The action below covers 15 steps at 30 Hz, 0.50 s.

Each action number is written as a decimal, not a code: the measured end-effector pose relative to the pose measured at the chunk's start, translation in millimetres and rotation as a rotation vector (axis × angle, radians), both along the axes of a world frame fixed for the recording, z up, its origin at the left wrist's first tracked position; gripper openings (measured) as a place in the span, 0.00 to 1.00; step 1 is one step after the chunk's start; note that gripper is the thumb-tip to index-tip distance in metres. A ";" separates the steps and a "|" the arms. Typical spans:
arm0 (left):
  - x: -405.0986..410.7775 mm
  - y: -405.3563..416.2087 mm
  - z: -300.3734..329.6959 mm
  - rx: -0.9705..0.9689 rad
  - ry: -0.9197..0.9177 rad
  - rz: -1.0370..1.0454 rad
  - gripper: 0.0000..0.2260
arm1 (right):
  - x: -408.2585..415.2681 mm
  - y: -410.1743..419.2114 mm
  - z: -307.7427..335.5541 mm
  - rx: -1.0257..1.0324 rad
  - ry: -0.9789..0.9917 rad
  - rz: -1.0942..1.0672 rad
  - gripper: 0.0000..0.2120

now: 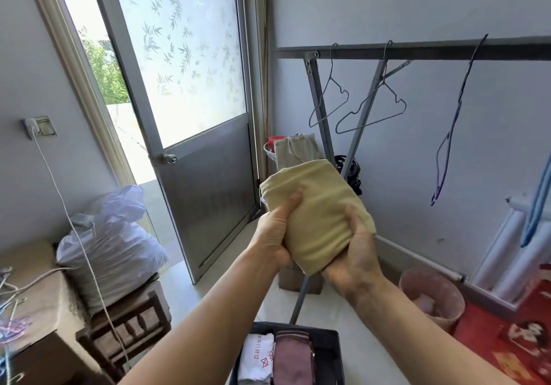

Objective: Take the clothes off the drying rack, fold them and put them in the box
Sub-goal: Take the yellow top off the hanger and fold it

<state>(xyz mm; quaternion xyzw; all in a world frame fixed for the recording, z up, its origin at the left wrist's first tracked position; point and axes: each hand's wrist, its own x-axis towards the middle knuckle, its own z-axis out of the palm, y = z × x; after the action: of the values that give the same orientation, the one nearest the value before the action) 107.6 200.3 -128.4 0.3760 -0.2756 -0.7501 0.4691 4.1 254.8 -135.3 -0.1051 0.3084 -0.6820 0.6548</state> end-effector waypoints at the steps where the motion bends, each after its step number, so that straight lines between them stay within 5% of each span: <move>1: -0.6 -0.2 -3.0 -0.038 -0.029 0.056 0.21 | -1.1 -1.2 -5.4 0.013 0.021 0.003 0.17; 3: 0.5 -0.7 -8.1 -0.175 -0.117 0.170 0.14 | -7.4 -5.8 -14.8 0.085 0.177 -0.040 0.16; 6: 11.5 -4.3 -11.9 -0.457 -0.359 0.204 0.09 | -27.3 -8.1 -17.1 0.138 0.653 -0.198 0.29; 9: 19.0 -9.1 -17.7 -0.668 -0.642 0.143 0.11 | -42.6 -10.6 -2.4 -0.106 1.113 -0.350 0.20; 11: 18.2 -8.7 -22.3 -0.733 -0.820 0.130 0.14 | -38.3 -12.0 14.7 -0.311 1.381 -0.246 0.11; 15: 17.7 -3.1 -24.7 -0.857 -1.083 0.147 0.13 | -18.9 -26.5 30.5 -0.316 1.908 -0.021 0.20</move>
<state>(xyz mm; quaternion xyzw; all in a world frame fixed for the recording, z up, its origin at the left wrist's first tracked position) 125.3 197.2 -153.1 0.4966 -0.7165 -0.2482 0.4224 -14.9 228.3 -104.8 -0.6988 0.6160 -0.3492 0.1013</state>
